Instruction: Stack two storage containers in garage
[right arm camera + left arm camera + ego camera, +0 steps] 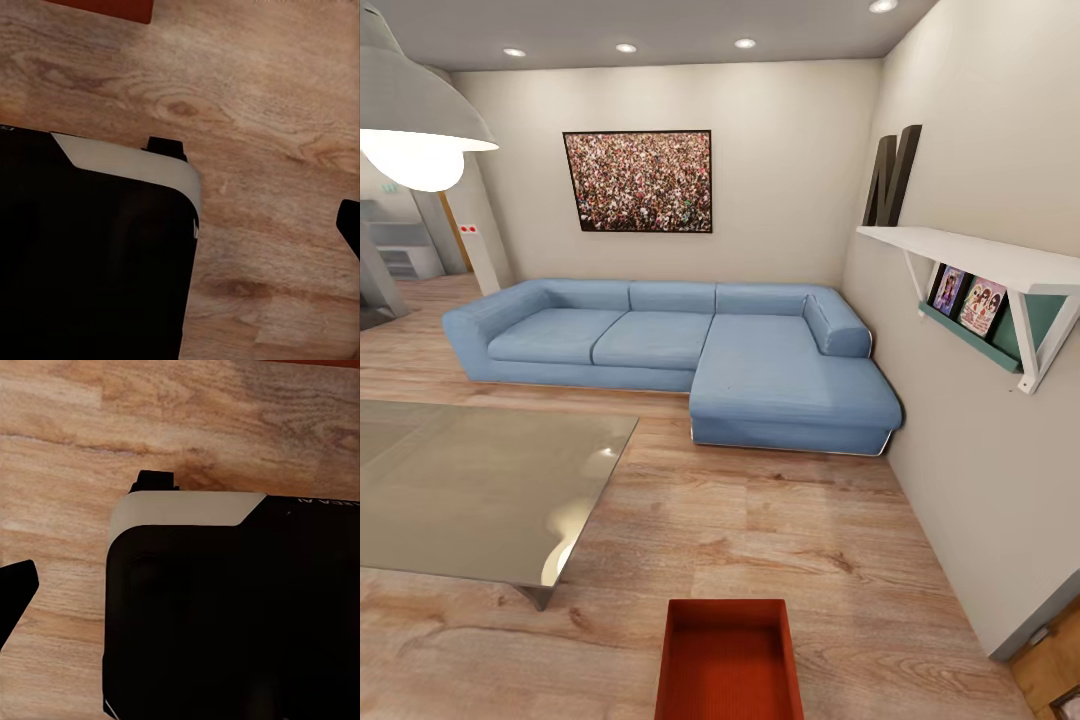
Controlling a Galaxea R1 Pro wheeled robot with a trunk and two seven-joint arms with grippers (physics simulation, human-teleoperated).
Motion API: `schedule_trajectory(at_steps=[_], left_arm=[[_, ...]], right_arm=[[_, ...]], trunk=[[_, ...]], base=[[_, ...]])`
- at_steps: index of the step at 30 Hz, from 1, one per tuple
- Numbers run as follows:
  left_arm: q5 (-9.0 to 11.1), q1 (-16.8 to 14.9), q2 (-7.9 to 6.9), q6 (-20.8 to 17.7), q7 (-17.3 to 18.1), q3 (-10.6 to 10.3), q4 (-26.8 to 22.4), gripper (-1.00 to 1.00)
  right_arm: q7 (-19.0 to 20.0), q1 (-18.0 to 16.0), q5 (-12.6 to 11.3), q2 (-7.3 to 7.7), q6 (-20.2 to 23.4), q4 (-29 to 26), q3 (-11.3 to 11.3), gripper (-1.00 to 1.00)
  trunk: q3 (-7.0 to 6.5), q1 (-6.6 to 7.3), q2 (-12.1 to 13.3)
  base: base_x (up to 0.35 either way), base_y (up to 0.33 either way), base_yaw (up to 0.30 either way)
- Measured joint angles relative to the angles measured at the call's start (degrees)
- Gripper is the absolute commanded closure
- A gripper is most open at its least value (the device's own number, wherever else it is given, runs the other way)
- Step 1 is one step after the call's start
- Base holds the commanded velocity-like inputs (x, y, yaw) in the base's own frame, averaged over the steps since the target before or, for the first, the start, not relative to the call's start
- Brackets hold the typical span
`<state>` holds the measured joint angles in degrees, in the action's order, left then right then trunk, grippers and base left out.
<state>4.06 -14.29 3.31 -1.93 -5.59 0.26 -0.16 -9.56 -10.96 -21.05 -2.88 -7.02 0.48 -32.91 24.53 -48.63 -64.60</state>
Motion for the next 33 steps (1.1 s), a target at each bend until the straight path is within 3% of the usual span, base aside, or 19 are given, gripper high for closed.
schedule_trajectory(at_steps=[25, 33], left_arm=[[-0.1, 0.0, 0.01, 0.0, -0.1, 0.0, 0.0, -1.00], [0.0, 0.0, -0.02, 0.0, -0.1, 0.1, -0.1, -1.00]], right_arm=[[0.0, 0.0, -0.2, 0.00, -0.1, 0.0, 0.0, -1.00], [0.0, 0.0, -0.1, -0.10, 0.0, 0.0, 0.0, -1.00]], trunk=[[0.00, 0.00, 0.0], [1.43, -1.75, -3.2]], base=[[0.000, 0.000, 0.000], [0.000, 0.000, 0.000]])
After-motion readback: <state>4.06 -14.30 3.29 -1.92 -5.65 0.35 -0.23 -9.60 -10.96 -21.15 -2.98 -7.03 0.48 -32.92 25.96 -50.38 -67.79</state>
